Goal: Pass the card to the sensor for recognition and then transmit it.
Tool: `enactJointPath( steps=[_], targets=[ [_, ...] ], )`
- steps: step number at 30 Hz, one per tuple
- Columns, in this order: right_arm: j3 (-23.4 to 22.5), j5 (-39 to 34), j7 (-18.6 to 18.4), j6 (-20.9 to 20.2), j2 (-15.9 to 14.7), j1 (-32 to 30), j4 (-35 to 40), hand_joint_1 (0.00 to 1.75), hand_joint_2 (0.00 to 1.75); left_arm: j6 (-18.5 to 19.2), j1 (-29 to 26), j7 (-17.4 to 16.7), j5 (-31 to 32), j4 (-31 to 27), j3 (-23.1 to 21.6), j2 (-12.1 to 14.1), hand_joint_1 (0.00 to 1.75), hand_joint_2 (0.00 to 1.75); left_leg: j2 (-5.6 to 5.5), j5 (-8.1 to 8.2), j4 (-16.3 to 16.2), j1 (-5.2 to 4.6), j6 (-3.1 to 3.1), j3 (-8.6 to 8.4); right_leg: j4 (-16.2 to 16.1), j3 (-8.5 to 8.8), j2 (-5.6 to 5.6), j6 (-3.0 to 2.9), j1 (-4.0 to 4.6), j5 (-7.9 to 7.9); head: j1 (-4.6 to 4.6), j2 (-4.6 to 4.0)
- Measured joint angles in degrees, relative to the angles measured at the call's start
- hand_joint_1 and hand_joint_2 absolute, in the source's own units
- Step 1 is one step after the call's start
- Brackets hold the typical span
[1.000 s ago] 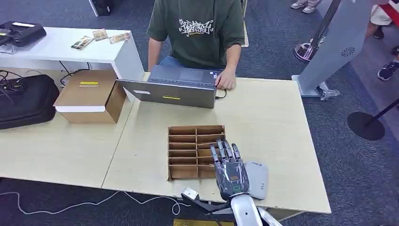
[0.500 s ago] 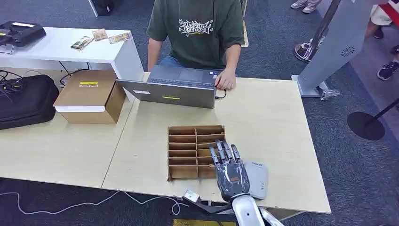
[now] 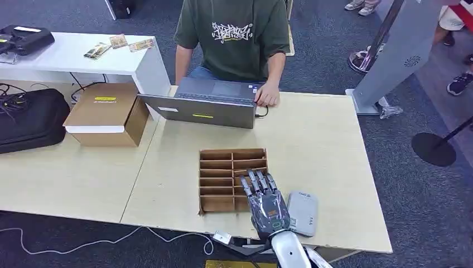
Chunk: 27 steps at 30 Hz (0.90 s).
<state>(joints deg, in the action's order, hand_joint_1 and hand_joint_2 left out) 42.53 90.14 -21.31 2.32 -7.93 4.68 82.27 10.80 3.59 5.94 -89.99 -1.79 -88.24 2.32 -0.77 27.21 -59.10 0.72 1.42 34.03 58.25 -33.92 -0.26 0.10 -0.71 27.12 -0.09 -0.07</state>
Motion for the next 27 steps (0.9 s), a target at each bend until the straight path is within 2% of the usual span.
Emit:
enactJointPath(
  steps=[14, 19, 27],
  targets=[
    [-2.6, 0.0, 3.3, -0.3, 1.0, 0.2, -3.0, 0.0, 1.75, 0.0, 0.1, -1.0, 0.0, 0.0, 0.1, 0.5, 0.0, 0.0, 0.0, 0.0, 0.0, 0.0, 0.0, 0.0, 0.0, 0.0, 0.0, 0.0, 0.0, 0.0, -0.02, 0.0],
    [-2.7, 0.0, 3.3, -0.1, 1.1, 0.8, -4.0, 0.0, 1.75, 0.0, 0.1, -1.0, 0.0, 0.0, 0.1, 0.6, 0.0, 0.0, 0.0, 0.0, 0.0, 0.0, 0.0, 0.0, 0.0, 0.01, 0.0, 0.0, 0.0, 0.0, 0.0, 0.0],
    [-2.6, 0.0, 1.1, -0.2, 1.1, 1.6, -4.3, 0.0, 1.75, 0.0, 0.1, -0.8, 0.1, 0.0, 0.1, 0.7, 0.0, 0.0, 0.0, 0.0, 0.0, 0.0, 0.0, 0.0, 0.0, 0.0, 0.0, 0.0, 0.0, 0.0, 0.0, 0.0]
  ],
)
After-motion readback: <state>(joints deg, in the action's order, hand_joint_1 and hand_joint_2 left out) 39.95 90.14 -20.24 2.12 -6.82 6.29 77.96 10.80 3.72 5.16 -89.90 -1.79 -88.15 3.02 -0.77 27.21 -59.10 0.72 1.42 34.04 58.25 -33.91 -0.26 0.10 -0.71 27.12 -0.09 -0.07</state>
